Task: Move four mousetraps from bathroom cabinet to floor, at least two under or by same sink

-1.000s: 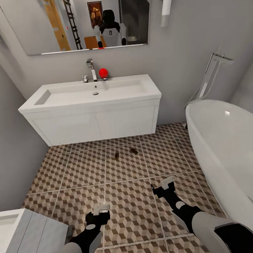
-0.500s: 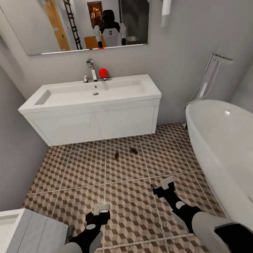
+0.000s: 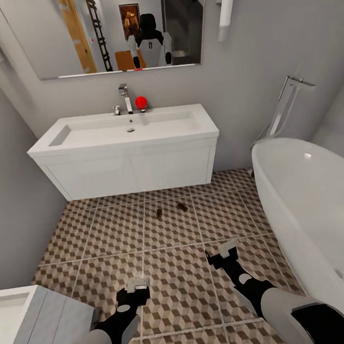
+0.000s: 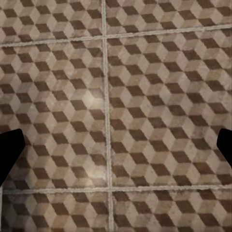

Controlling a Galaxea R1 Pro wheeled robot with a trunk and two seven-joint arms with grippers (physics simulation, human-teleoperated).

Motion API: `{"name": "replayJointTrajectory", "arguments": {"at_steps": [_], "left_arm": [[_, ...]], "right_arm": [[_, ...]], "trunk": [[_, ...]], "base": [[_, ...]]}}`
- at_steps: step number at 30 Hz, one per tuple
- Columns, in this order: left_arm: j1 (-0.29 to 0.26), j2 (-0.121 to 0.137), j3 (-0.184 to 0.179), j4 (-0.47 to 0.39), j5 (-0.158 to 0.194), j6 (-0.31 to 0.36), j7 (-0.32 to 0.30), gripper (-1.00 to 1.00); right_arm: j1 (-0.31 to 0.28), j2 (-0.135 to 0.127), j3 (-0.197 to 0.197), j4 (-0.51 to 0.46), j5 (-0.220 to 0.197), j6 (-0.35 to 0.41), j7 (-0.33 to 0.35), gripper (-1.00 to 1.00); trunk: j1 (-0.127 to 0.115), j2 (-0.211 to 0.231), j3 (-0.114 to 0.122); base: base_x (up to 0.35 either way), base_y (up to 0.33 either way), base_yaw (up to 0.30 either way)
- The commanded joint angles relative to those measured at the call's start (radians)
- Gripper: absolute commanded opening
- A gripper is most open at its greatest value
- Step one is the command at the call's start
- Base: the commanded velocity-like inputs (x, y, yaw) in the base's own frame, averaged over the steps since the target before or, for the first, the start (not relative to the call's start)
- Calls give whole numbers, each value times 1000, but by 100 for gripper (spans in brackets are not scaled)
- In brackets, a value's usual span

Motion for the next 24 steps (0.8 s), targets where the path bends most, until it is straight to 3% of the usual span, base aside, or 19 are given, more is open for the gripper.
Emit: {"name": "replayJointTrajectory", "arguments": {"at_steps": [1,24], "left_arm": [[-1,0,-8,1,5,-3,5,100],[-1,0,-8,2,5,-3,5,100]], "right_arm": [[-1,0,8,1,1,-2,-6,100],[-1,0,8,1,1,-2,-6,100]], "trunk": [[-4,7,4],[-92,168,110]], "base": [[0,0,0],[0,0,0]]}}
